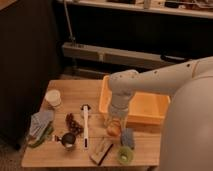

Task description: Place apple in table surface

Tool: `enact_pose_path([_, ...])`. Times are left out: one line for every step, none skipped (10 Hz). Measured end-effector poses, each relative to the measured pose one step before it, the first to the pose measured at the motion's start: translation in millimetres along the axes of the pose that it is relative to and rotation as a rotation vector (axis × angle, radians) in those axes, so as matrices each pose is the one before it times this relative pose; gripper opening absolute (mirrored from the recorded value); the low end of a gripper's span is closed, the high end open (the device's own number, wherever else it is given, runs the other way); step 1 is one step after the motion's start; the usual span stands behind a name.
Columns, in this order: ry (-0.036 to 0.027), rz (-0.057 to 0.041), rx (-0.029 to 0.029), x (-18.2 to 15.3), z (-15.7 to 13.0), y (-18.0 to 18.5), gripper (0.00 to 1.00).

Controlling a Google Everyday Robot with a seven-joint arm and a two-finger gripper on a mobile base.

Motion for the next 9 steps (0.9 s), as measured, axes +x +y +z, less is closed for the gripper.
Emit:
enact_pose_path([-0.00396, 0.00155, 0.00122, -2.33, 1.98, -0.97, 0.00])
enact_pose_path([-0.00602, 0.00026, 0.00177, -3.13, 3.82, -1.26, 0.00])
enact_pose_path([-0.00362, -0.00367, 0.00443, -2.37, 4.78, 1.10, 0.00])
enact_pose_path([-0.00514, -0.00383, 0.00660, -2.99, 5.34, 1.92, 0.00])
enact_pose_path([-0.00465, 0.00152, 0.00488, -2.64, 3.42, -0.99, 0.00])
enact_pose_path([-0.00311, -0.00083, 0.00252, -1.99, 2.76, -0.93, 0.00])
enact_pose_path([-0.00261, -0.00394, -0.00329, -1.69, 1.78, 0.80, 0.00])
enact_pose_path([0.00205, -0.01546, -0.00490, -1.25, 2.40, 0.03, 0.02])
enact_pose_path([0.00586, -0.01877, -0.01463, 0.07, 2.44, 1.42, 0.08])
